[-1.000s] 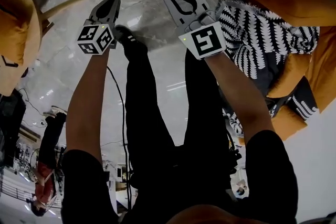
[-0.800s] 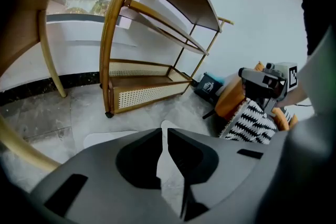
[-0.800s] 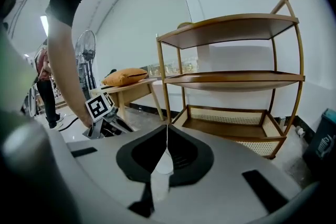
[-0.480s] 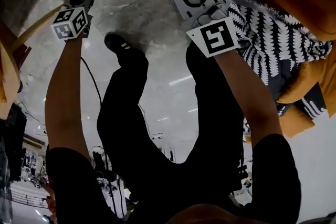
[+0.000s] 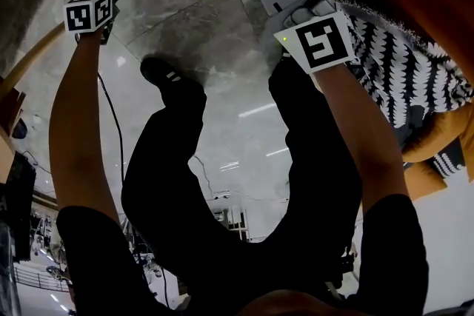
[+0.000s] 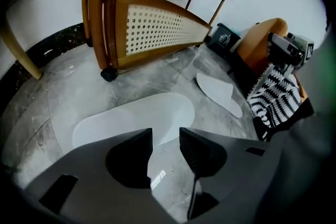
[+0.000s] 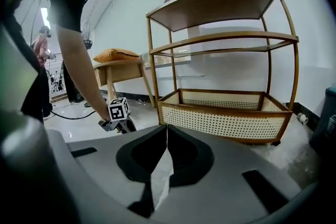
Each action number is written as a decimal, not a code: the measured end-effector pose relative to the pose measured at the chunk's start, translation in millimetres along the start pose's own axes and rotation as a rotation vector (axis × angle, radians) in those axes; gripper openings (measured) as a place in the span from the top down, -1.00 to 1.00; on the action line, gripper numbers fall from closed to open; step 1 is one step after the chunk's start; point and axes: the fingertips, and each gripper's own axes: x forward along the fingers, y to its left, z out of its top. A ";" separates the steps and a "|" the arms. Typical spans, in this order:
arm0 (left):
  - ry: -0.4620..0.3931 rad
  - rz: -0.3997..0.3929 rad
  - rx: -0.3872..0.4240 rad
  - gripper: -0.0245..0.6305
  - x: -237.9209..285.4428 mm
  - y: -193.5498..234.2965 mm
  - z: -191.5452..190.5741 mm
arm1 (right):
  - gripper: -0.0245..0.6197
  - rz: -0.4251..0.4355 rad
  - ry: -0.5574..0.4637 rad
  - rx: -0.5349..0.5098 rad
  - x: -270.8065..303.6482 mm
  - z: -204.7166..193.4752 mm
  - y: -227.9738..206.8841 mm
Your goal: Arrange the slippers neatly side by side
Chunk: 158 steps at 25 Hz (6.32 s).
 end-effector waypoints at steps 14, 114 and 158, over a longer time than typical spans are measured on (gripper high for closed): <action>0.013 0.046 -0.105 0.83 16.3 12.4 -8.4 | 0.82 0.046 0.015 -0.036 6.9 -18.7 6.9; -1.172 0.324 0.086 0.88 -759.6 -423.0 291.4 | 0.82 -0.047 -0.262 -0.026 -396.2 544.5 16.7; -1.314 0.200 0.059 0.88 -903.9 -666.5 -15.0 | 0.83 0.077 -0.364 -0.090 -643.5 523.3 309.5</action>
